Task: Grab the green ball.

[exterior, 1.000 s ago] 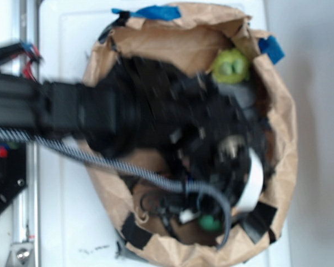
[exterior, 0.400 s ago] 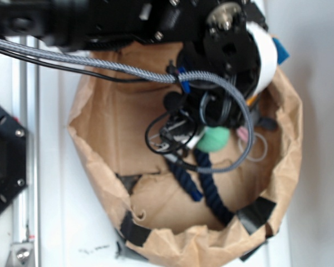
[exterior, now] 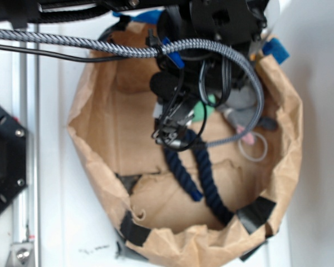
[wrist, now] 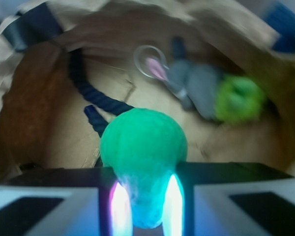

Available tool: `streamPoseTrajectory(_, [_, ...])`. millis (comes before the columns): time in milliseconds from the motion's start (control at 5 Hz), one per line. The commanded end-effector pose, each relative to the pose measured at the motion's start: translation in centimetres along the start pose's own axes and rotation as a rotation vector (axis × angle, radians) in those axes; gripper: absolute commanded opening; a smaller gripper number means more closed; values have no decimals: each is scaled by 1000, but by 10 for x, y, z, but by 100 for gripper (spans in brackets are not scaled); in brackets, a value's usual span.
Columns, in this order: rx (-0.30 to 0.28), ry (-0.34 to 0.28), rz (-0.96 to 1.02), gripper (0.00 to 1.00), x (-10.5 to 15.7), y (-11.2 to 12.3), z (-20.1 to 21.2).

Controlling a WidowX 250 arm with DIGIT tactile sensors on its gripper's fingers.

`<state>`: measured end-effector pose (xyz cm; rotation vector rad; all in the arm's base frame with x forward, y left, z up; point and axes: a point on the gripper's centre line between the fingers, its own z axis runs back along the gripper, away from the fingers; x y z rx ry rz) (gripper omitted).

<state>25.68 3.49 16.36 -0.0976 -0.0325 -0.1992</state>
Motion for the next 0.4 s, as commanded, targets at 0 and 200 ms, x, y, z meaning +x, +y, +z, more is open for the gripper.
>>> streamPoseTrajectory(0, [32, -126, 61, 0, -17, -8, 40])
streamPoseTrajectory(200, [55, -137, 77, 0, -16, -9, 39])
